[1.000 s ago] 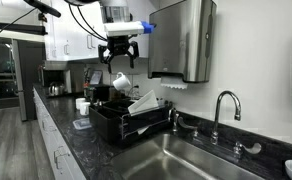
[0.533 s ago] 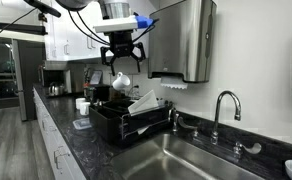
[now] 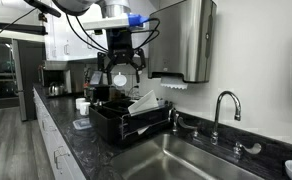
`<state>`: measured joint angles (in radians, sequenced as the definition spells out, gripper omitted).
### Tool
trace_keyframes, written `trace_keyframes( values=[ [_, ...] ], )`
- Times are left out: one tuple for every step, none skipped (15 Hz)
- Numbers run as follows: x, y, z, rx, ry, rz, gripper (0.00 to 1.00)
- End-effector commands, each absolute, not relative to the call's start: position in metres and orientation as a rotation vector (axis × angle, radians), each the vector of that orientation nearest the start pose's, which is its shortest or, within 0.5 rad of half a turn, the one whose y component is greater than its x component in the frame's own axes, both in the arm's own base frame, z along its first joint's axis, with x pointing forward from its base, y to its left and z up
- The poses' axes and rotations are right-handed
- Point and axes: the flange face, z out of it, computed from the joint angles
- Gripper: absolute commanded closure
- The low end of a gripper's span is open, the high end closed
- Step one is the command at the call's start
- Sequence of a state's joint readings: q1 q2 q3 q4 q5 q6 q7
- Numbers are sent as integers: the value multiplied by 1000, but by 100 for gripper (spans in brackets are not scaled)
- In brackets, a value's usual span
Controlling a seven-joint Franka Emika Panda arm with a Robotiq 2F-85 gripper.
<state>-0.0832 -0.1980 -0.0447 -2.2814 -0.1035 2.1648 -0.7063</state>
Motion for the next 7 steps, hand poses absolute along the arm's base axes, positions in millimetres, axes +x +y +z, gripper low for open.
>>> trace_keyframes(
  values=[
    [484, -76, 430, -3103, -911, 141, 0],
    [481, -77, 426, -3096, -897, 210, 0],
    [479, -78, 423, -3094, -881, 265, 0],
    [474, -74, 428, -3087, -912, 161, 0],
    [473, -75, 424, -3085, -900, 201, 0],
    [473, -75, 423, -3083, -895, 219, 0],
    [474, -76, 422, -3082, -894, 225, 0]
  ],
)
